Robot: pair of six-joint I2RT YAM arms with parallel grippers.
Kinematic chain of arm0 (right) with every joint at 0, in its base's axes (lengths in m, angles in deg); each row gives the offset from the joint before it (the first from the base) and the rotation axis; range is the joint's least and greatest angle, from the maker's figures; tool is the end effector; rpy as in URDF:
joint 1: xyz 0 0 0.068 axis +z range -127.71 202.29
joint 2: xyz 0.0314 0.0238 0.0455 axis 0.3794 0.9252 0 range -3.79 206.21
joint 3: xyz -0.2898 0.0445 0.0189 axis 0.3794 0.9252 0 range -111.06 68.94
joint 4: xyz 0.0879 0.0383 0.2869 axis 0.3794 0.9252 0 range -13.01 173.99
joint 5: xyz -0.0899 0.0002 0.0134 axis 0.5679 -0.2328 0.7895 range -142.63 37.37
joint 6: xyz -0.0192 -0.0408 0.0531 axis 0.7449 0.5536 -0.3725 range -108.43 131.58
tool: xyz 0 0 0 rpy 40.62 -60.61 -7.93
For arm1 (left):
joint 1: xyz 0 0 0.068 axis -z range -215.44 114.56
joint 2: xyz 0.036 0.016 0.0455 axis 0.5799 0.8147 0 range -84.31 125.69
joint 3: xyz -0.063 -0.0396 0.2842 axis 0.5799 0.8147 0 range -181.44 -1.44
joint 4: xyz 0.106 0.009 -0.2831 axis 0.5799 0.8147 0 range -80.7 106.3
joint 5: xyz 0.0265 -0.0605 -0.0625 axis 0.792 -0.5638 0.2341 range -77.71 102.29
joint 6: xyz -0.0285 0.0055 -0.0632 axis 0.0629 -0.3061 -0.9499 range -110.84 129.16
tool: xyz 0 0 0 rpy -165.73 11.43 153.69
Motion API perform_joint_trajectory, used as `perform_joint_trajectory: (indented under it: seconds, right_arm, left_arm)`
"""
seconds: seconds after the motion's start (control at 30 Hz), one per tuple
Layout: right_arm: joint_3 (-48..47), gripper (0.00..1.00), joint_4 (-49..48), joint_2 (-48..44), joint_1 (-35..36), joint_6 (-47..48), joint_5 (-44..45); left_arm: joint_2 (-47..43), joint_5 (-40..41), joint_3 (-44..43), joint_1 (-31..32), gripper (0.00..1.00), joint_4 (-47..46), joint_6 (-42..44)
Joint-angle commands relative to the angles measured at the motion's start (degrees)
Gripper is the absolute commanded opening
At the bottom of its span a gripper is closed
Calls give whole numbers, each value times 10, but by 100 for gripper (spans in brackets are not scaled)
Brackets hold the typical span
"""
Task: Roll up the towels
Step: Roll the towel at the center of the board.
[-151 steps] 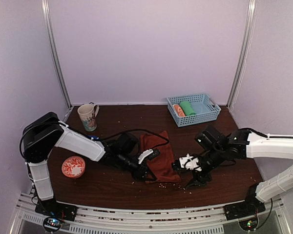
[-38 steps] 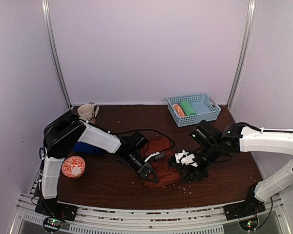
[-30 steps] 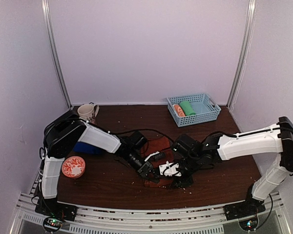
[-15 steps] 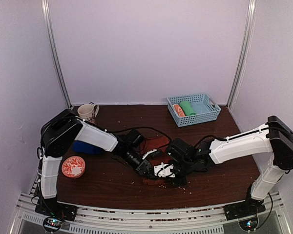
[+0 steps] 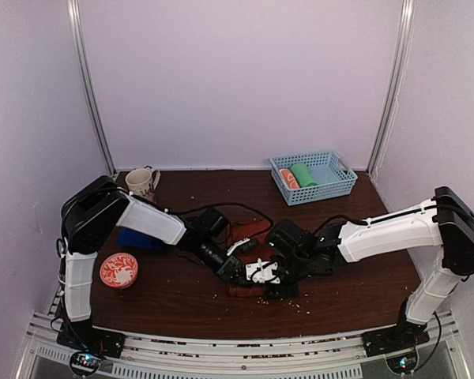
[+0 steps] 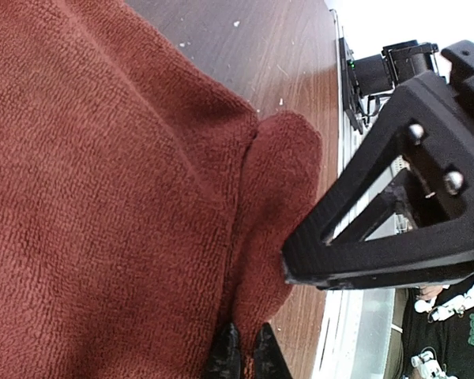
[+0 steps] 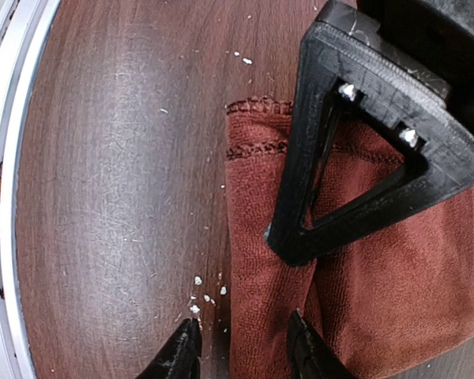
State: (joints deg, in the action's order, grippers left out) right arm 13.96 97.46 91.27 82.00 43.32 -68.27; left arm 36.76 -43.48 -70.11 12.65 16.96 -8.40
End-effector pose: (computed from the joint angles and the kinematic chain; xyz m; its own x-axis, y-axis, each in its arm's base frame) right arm 0.1723 0.3252 0.1463 0.0991 -0.8348 -0.5416 -0.9951 -0.0797 -0.0591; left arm 0.2615 -0.3614 0.0746 -0.7613 0.5942 -0.2594 0.4871 0.2601 -0.8337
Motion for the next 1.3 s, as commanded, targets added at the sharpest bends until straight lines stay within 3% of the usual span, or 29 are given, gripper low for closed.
perform_joint_trajectory:
  seconds: [0.0,0.07,0.17,0.27,0.4,0.63,0.7,0.93,1.03,1.27]
  right_arm:
    - [0,38,-9,30,-2,-3,22]
    - [1,34,-15,46,-2,-2,31]
    - [-3,16,-3,60,-3,0,27]
    - [0,4,15,43,-3,-5,-22]
    - [-24,0,98,40,-12,-10,-126]
    - [-123,0,290,133,-106,23,-397]
    - [-138,0,296,174,-136,12,-418]
    - [-246,0,436,323,-201,73,-480]
    - [-271,0,471,351,-206,83,-491]
    - [-272,0,455,356,-206,54,-477]
  left_arm:
    - [5,-7,3,-6,0,-22,-4]
    - [2,-7,5,-6,0,-21,-4]
    - [-16,9,13,-12,1,-21,-4]
    - [-63,72,40,-22,18,-29,-9]
    - [-184,211,106,-23,36,-73,-9]
    - [-395,409,288,9,50,-217,23]
    - [-427,440,317,31,50,-239,46]
    - [-401,588,286,205,47,-187,235]
    - [-349,579,242,232,46,-161,283]
    - [-218,588,134,253,45,-102,370]
